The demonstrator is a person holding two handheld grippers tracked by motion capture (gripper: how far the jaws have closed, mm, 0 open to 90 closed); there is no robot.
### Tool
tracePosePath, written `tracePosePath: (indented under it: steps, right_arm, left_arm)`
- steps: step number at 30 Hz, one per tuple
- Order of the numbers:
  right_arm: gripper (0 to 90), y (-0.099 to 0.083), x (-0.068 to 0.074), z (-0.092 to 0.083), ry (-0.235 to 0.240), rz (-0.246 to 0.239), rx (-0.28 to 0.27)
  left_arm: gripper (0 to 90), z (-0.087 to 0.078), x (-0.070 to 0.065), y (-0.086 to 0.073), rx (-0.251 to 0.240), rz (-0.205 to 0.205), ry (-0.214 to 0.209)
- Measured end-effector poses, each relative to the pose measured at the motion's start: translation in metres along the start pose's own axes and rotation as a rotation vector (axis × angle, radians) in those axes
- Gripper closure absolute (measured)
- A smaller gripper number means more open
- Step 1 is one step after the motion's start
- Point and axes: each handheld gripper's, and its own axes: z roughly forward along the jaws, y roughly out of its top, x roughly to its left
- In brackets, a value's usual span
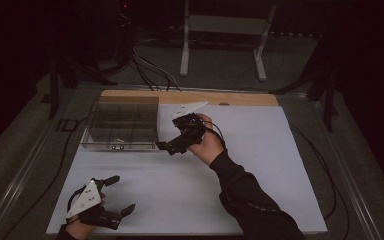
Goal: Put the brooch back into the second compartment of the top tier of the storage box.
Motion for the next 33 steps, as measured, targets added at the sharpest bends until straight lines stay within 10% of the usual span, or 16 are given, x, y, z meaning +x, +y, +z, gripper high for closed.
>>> tracePosePath:
  steps: [33]
  right_arm:
    - [0.0,-0.143,-0.003,-0.023,-0.001,0.026,0.029]
  left_arm:
    - [0.6,0.001,0.000,0.000,0.004,0.001,0.001]
